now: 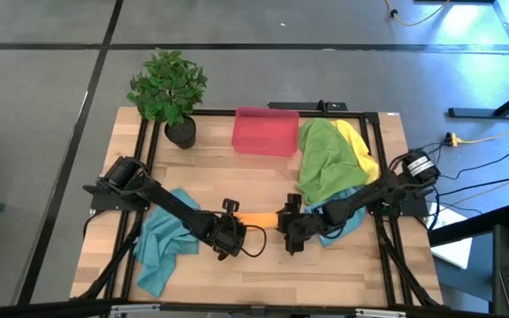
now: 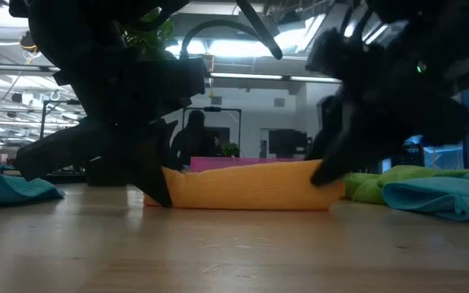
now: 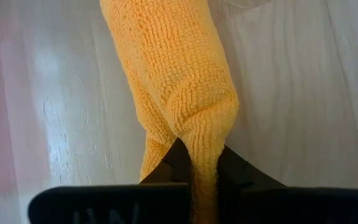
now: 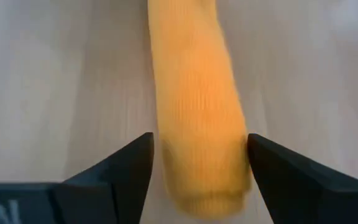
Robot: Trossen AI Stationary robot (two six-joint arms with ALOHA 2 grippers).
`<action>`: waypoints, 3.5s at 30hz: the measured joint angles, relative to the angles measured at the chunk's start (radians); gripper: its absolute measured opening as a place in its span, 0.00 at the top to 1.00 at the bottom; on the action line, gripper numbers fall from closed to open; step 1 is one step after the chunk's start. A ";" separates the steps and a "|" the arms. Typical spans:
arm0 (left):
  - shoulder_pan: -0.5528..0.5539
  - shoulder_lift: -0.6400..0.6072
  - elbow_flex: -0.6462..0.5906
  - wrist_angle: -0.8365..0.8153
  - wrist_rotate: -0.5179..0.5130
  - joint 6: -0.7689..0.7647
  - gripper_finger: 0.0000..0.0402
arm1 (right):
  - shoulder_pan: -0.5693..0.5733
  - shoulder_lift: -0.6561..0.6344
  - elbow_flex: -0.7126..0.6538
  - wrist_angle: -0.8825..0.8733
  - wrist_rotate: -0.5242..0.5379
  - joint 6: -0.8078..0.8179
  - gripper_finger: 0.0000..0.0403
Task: Roll microfiber towels into tight, uniform cylinder then place into a basket
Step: Put the rolled orange towel into the red bin
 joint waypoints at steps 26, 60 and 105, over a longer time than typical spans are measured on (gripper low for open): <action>0.039 -0.081 -0.003 -0.034 -0.020 0.037 0.98 | -0.004 0.002 0.000 -0.027 0.025 -0.024 0.93; 1.022 -0.208 0.000 0.383 0.445 0.778 0.99 | -1.007 -0.162 0.002 0.121 -0.375 -0.600 0.94; 1.072 -0.056 0.000 0.477 0.410 0.922 0.71 | -1.056 0.007 0.007 0.271 -0.377 -0.780 0.55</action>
